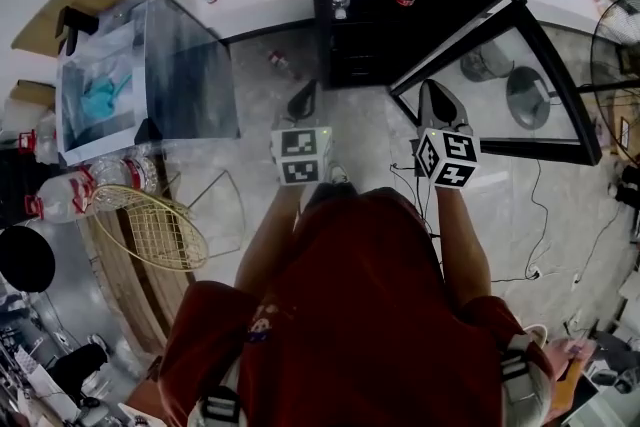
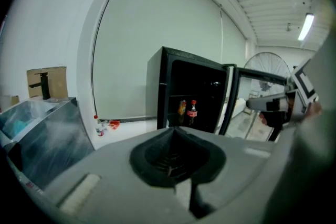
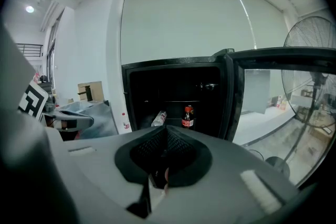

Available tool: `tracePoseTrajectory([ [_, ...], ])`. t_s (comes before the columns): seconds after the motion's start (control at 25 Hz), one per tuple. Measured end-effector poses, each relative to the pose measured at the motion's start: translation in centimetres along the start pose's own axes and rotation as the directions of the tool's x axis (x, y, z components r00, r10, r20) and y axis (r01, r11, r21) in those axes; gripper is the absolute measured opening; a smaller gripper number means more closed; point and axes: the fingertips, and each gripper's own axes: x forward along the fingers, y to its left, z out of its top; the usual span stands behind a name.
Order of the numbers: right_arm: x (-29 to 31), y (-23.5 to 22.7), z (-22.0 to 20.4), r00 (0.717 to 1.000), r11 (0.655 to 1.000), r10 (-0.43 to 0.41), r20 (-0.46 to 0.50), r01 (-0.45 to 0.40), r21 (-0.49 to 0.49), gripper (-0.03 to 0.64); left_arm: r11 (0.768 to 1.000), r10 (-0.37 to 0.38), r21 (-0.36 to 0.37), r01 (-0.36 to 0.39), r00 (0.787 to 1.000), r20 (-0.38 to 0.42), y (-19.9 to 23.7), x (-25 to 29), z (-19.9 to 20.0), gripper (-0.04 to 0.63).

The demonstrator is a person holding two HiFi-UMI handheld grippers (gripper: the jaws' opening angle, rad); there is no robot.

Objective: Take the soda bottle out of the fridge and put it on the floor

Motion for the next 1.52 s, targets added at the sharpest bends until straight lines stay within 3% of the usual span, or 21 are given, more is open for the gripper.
tracePoseTrajectory([
  [0.52,2.8,-2.1,0.3,0.998,0.998,0.057,-0.003,-0.057,0.003,-0.002,0.998,0.062,-0.004,-0.062,0.998,-0.01,-0.6,2.0,0.1,0.0],
  [1.04,6.9,-10.5,1.6,0.985,0.984,0.174,-0.016,-0.174,-0.026,-0.002,0.984,0.176,-0.037,-0.176,0.984,0.005,-6.7,7.5,2.7,0.0],
  [1.52,8.1,-10.9,1.7,0.975,0.975,0.22,-0.01,-0.221,-0.023,-0.002,0.978,0.208,-0.032,-0.208,0.978,-0.002,-7.5,8.2,2.5,0.0],
])
